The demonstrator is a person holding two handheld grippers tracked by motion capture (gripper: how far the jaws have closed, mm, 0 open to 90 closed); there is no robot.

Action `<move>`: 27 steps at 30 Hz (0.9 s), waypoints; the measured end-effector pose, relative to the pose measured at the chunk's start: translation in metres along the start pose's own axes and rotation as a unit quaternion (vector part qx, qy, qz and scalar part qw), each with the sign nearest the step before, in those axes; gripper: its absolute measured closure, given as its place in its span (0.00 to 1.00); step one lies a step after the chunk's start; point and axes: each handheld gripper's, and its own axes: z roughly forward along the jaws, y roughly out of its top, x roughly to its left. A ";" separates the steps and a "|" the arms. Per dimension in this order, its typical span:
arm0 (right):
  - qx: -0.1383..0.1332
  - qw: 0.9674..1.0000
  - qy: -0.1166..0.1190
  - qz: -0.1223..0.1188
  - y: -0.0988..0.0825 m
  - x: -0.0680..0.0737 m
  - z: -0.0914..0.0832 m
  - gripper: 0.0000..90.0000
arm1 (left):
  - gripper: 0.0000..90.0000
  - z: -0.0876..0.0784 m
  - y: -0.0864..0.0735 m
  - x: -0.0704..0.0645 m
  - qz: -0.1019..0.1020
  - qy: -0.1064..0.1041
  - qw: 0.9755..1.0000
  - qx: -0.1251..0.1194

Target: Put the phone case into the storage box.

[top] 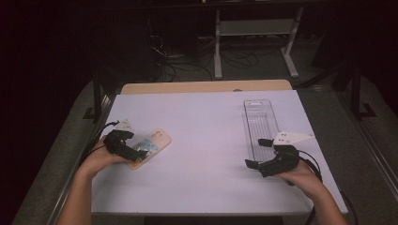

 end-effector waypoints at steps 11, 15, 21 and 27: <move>0.000 1.000 -0.002 -0.002 0.000 0.001 0.000 0.04 | 0.00 0.010 -0.004 -0.002 0.007 -0.002 1.000 0.017; 0.000 1.000 -0.002 -0.003 0.000 0.001 0.001 0.04 | 0.00 0.012 -0.006 -0.002 -0.002 -0.002 1.000 0.014; 0.001 1.000 -0.004 -0.003 0.000 0.001 0.000 0.04 | 0.00 0.015 -0.006 -0.003 0.002 0.000 1.000 0.024; 0.001 1.000 -0.005 -0.002 0.000 0.001 0.000 0.04 | 0.00 0.017 -0.006 -0.004 0.008 0.003 0.999 0.031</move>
